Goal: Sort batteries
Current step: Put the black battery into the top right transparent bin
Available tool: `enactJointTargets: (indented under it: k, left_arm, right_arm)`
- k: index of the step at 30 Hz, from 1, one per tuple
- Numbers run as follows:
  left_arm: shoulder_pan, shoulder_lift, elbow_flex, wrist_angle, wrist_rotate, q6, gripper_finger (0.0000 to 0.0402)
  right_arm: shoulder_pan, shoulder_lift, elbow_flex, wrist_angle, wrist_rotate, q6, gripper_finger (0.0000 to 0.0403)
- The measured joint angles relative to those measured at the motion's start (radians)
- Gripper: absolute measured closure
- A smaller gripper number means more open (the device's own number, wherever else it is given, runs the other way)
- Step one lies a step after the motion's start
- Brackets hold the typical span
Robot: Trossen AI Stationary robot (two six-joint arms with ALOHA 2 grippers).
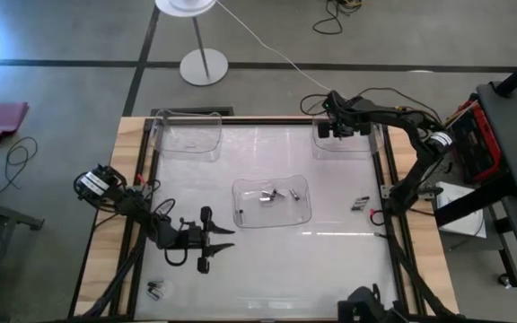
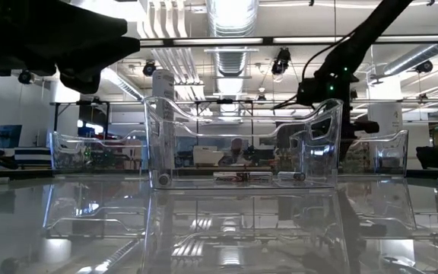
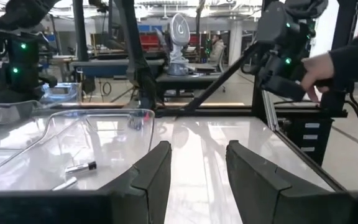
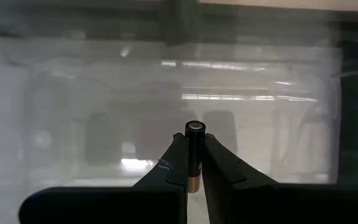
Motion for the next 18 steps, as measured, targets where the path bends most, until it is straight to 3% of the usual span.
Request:
enactJointTargets:
  k: [11,18]
  left_arm:
    - [0.000,0.000,0.000,0.001,0.000,0.000,0.0267]
    - [0.000,0.000,0.000,0.002,-0.001,0.037,0.0267]
  right_arm:
    - [-0.030,0.058,-0.032,0.050,-0.053,-0.013,0.0380]
    - [-0.029,0.075,-0.053,0.089,-0.018,0.035,0.0371]
